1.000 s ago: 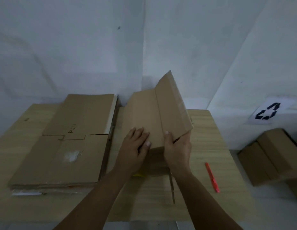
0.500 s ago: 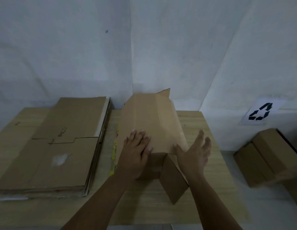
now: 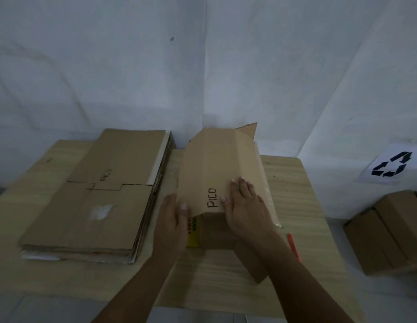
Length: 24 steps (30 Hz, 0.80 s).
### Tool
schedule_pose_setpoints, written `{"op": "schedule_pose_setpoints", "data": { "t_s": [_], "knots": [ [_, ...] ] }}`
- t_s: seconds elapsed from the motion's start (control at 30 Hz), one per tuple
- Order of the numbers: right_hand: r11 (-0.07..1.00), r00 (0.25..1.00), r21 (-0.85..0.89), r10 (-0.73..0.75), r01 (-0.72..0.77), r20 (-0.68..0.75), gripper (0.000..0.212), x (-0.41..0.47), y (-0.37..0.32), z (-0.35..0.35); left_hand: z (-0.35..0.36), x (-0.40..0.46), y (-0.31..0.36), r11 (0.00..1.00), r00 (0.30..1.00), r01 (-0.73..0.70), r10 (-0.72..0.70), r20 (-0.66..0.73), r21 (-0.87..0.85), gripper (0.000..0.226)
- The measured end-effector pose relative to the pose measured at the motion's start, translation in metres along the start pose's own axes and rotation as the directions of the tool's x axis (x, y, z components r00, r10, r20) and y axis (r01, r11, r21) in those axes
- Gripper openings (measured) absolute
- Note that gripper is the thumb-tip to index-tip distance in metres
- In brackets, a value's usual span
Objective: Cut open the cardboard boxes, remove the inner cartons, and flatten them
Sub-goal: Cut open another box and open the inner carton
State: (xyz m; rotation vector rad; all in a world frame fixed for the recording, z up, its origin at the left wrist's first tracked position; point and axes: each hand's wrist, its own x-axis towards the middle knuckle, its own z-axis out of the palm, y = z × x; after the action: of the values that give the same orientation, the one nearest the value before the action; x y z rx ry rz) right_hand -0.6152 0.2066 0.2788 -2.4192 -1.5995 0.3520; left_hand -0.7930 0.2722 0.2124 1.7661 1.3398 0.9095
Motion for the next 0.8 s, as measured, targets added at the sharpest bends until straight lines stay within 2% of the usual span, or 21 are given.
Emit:
{"op": "schedule_pose_setpoints", "data": {
  "t_s": [0.13, 0.2, 0.27, 0.33, 0.4, 0.43, 0.5, 0.6, 0.7, 0.8],
  "knots": [
    [0.999, 1.000, 0.032, -0.010, 0.010, -0.006, 0.066, 0.001, -0.002, 0.000, -0.010, 0.000, 0.003, 0.941, 0.948, 0.318, -0.313, 0.055, -0.115, 0.045],
    [0.999, 1.000, 0.054, -0.007, 0.007, -0.004, 0.066, 0.002, -0.003, 0.000, -0.017, 0.003, 0.012, 0.907, 0.927, 0.371, -0.373, 0.028, -0.201, 0.040],
    [0.995, 1.000, 0.100, 0.000, 0.000, -0.005, 0.067, 0.003, -0.002, -0.002, -0.027, 0.005, 0.024, 0.925, 0.930, 0.307, -0.342, -0.133, -0.226, 0.039],
    [0.989, 1.000, 0.146, -0.006, 0.007, -0.007, 0.066, 0.003, -0.002, -0.005, -0.036, 0.008, 0.037, 0.956, 0.915, 0.161, -0.238, -0.325, -0.247, 0.034],
    [0.976, 0.999, 0.217, -0.019, 0.026, -0.033, 0.060, 0.001, -0.002, -0.006, -0.041, 0.007, 0.053, 0.933, 0.917, 0.010, -0.152, -0.368, -0.359, 0.032],
    [0.962, 0.998, 0.271, -0.016, 0.031, -0.056, 0.055, 0.000, -0.001, -0.007, -0.040, 0.006, 0.060, 0.908, 0.937, -0.066, -0.086, -0.339, -0.413, 0.036],
    [0.918, 0.991, 0.396, 0.019, 0.035, -0.131, 0.047, -0.003, 0.001, -0.009, -0.037, 0.002, 0.073, 0.886, 0.959, -0.238, 0.151, -0.239, -0.398, 0.041],
    [0.819, 0.976, 0.574, 0.138, -0.017, -0.169, 0.044, -0.006, 0.004, -0.017, -0.021, -0.001, 0.074, 0.866, 0.909, -0.394, 0.417, 0.008, -0.308, 0.043],
    [0.636, 0.954, 0.770, 0.257, -0.048, -0.153, 0.051, -0.002, 0.012, -0.020, 0.001, 0.000, 0.060, 0.851, 0.830, -0.520, 0.523, 0.193, -0.069, 0.053],
    [0.458, 0.913, 0.889, 0.368, -0.014, -0.175, 0.053, 0.002, 0.015, -0.023, 0.015, -0.003, 0.049, 0.769, 0.791, -0.597, 0.520, 0.322, 0.226, 0.061]
  ]
}}
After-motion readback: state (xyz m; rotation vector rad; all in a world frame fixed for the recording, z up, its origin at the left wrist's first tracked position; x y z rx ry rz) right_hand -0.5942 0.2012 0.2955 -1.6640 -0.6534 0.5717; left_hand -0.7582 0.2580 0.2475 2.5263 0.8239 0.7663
